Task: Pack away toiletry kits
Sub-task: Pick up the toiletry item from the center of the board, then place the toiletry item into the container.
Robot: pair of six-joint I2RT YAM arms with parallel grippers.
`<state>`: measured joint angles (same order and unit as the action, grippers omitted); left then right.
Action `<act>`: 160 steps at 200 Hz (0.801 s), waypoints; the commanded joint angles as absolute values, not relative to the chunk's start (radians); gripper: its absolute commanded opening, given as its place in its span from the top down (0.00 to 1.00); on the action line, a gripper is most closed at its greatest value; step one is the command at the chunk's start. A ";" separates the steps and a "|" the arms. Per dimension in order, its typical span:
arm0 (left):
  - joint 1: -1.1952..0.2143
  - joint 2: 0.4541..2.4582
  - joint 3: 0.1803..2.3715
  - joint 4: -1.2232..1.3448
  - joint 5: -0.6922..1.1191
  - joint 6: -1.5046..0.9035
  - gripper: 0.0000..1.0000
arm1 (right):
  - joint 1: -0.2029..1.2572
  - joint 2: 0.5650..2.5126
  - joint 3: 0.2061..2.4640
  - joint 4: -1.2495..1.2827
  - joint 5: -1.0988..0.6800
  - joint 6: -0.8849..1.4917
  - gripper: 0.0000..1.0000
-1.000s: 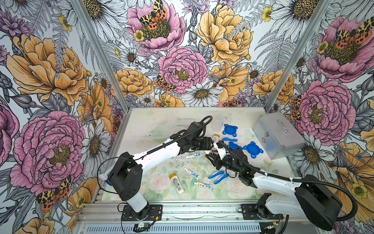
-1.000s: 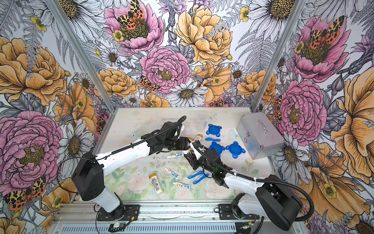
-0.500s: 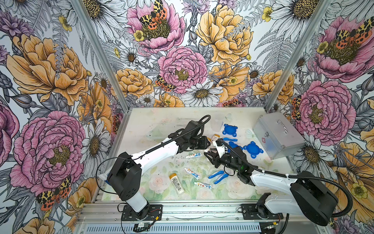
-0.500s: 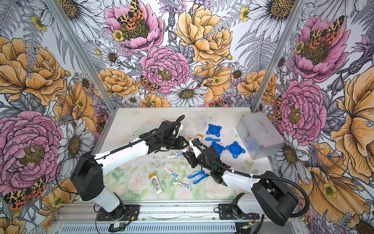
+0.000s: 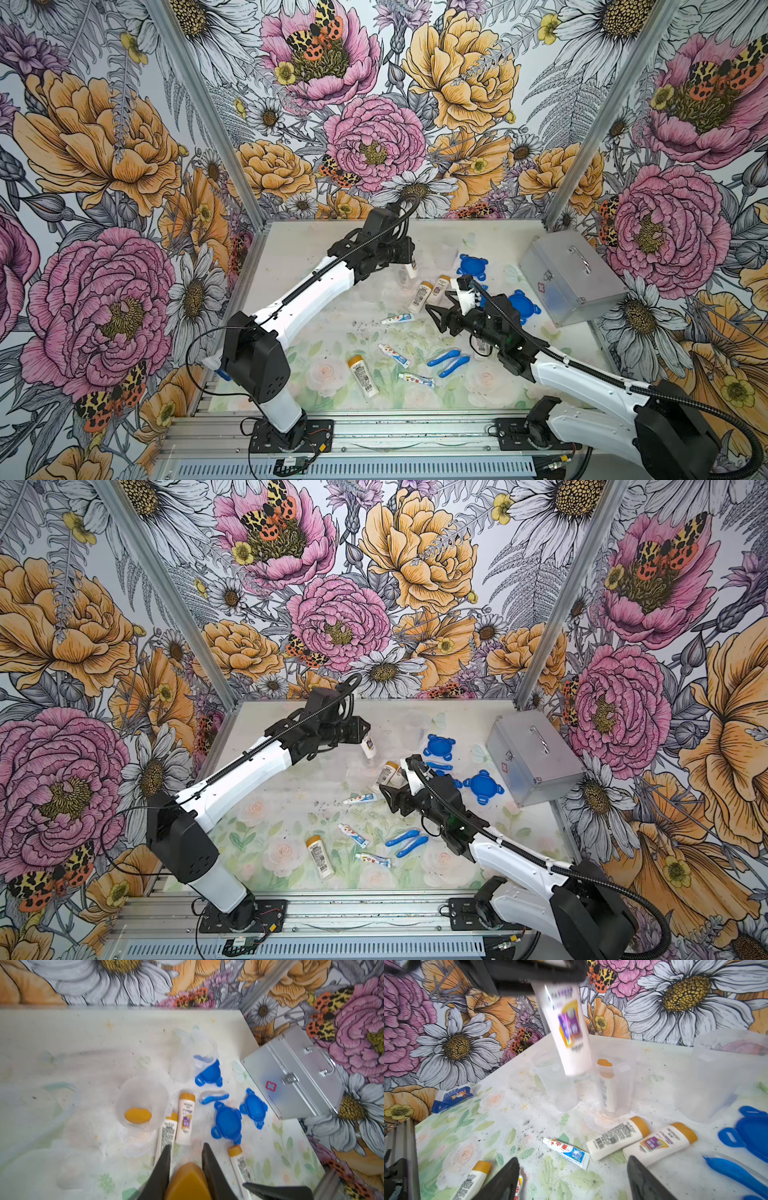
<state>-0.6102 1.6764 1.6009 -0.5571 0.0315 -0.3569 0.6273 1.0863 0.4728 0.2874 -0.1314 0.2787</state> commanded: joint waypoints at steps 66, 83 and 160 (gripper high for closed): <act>-0.619 1.976 1.891 -0.533 -0.190 -0.123 0.93 | 0.605 1.125 0.510 0.092 -0.061 0.337 0.20; -0.629 2.011 1.920 -0.533 -0.202 -0.103 0.93 | 0.604 1.139 0.511 0.079 -0.066 0.336 0.21; -0.638 2.056 1.901 -0.522 -0.246 -0.077 0.93 | 0.598 1.161 0.507 0.071 -0.065 0.331 0.21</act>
<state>-0.6384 2.0399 1.8992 -0.5499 -0.2028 -0.1001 0.6071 1.1473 0.4858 0.0765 -0.0715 0.3248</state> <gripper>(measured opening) 0.243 0.794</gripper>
